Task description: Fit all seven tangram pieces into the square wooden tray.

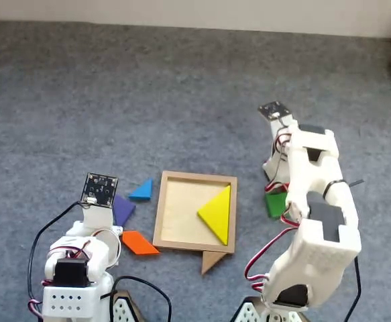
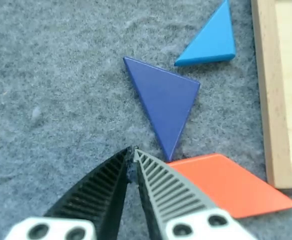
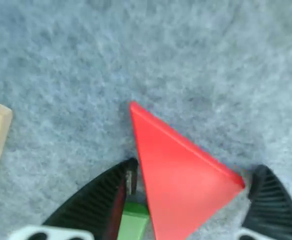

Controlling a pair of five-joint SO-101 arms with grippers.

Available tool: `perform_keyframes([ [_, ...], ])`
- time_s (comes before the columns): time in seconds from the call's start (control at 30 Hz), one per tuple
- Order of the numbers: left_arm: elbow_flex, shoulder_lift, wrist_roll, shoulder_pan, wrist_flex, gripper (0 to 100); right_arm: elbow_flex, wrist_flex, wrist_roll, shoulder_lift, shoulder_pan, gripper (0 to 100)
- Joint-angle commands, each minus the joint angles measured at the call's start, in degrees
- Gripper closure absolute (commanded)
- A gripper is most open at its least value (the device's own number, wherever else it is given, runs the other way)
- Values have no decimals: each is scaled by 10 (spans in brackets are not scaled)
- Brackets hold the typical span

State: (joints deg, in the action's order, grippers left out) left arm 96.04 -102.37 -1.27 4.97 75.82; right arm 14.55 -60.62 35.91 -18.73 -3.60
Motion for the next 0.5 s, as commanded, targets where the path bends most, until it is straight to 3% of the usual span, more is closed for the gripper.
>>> perform_keyframes([
  [0.0, 12, -14, 3, -9, 2, 995, -44, -18, 5, -25, -6, 712],
  [0.47, 12, -14, 3, -9, 2, 995, -116, -101, -25, -23, -7, 789],
])
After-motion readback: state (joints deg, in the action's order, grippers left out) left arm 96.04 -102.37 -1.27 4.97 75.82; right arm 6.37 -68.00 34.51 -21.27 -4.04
